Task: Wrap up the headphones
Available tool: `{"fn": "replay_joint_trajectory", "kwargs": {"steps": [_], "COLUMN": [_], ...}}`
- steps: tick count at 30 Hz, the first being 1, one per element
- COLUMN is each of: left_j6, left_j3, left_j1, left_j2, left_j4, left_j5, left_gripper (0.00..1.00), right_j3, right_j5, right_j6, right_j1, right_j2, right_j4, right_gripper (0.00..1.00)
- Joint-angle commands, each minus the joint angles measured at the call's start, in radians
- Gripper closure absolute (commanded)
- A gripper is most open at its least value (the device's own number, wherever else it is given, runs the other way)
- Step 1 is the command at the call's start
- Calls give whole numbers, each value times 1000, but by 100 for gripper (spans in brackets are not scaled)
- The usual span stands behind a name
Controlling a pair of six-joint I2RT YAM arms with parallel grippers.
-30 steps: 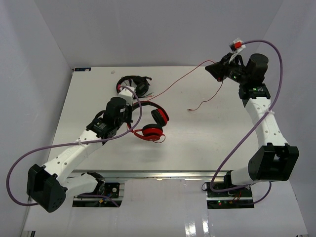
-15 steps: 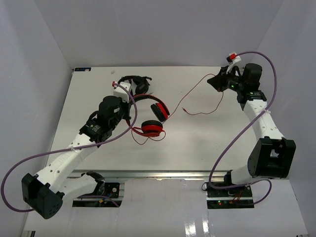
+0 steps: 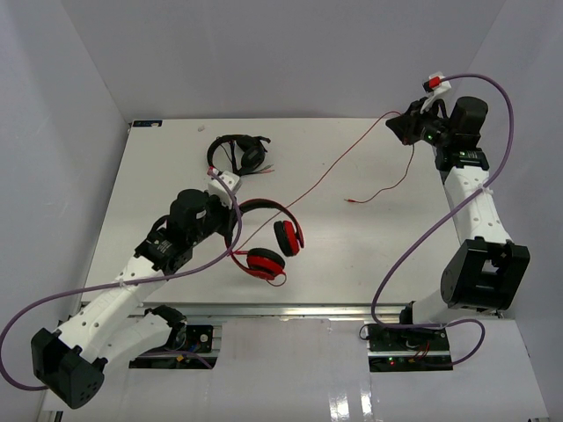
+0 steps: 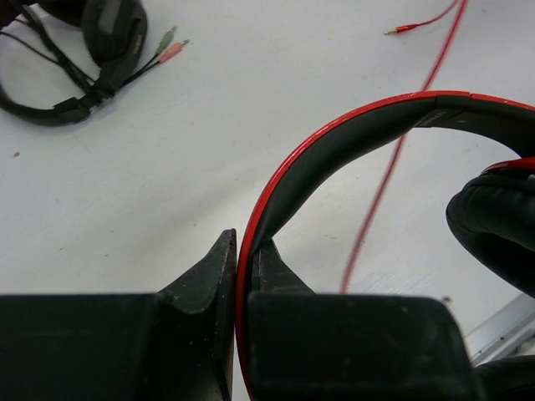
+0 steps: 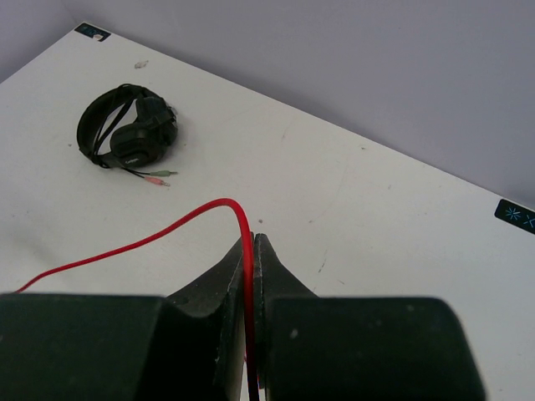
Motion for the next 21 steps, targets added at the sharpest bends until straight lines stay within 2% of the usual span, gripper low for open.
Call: {"fn": "replay_joint_trajectory", "kwargs": {"steps": [1,4,13,21], "left_j6": [20,48,94,58], "left_j3": [-60,-94,-134,-88], "left_j1": [2,2,2,2], "left_j2": [-59,-61,-39,-68], "left_j4": [12,7,31,83], "left_j5": [173,166,-88,-57], "left_gripper": [100,100,100,100], "right_j3": [71,95,89,6], "right_j5": [5,-1,-50,-48], "right_j6": [-22,-25,-14,-20], "right_j1": [-2,-2,-11,-11], "right_j2": [20,25,-50,-90], "right_j4": [21,6,-6,-6], "right_gripper": [92,92,92,92]}}
